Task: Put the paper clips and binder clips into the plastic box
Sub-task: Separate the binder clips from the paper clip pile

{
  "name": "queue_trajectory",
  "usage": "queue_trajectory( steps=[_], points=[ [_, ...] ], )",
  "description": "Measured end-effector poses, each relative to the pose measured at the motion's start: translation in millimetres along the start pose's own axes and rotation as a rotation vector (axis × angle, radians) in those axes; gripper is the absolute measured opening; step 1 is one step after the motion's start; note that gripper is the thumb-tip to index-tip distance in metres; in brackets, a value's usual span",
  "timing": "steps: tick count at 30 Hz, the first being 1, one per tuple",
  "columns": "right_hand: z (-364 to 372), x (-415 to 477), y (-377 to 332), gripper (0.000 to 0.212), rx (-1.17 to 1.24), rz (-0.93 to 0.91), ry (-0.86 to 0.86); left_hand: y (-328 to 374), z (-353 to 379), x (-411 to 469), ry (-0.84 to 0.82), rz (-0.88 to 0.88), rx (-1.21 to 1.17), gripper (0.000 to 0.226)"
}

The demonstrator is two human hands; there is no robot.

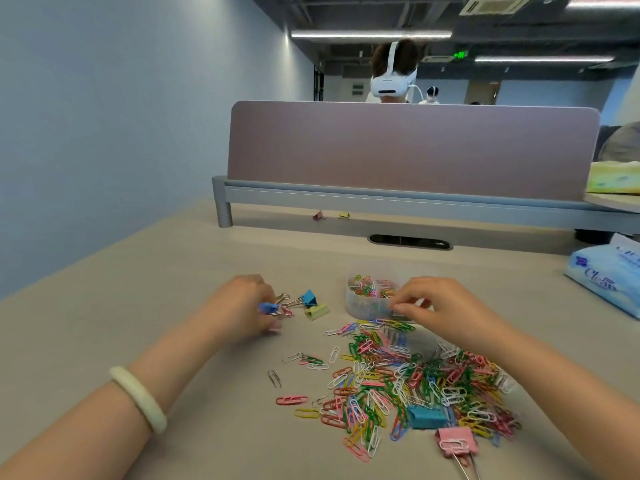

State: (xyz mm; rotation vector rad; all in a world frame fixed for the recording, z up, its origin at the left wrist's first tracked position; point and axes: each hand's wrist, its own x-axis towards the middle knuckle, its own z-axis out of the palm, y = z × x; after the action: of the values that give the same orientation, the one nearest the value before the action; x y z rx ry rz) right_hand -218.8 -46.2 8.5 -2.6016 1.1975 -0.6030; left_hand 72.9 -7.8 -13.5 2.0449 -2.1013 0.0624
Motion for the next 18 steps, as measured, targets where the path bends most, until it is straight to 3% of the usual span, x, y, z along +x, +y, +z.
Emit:
queue_trajectory(
  steps=[2,10,14,18],
  points=[
    [3.7,-2.0,-0.8,0.014,-0.001,-0.001,-0.013,-4.1,10.1,-1.6,-0.077,-0.014,-0.013,0.041],
    [24.5,7.4,-16.2,0.014,0.042,-0.023,-0.059,-9.1,12.0,-11.4,-0.063,0.116,-0.368,0.031],
    [39.7,23.1,-33.0,0.019,0.277,0.058,-0.128,1.8,8.3,-14.9,0.044,0.31,-0.507,0.029],
    [50.0,36.0,-44.9,0.018,0.561,0.179,-0.229,9.9,8.6,-17.3,0.111,0.441,-0.457,0.031]
  ],
)
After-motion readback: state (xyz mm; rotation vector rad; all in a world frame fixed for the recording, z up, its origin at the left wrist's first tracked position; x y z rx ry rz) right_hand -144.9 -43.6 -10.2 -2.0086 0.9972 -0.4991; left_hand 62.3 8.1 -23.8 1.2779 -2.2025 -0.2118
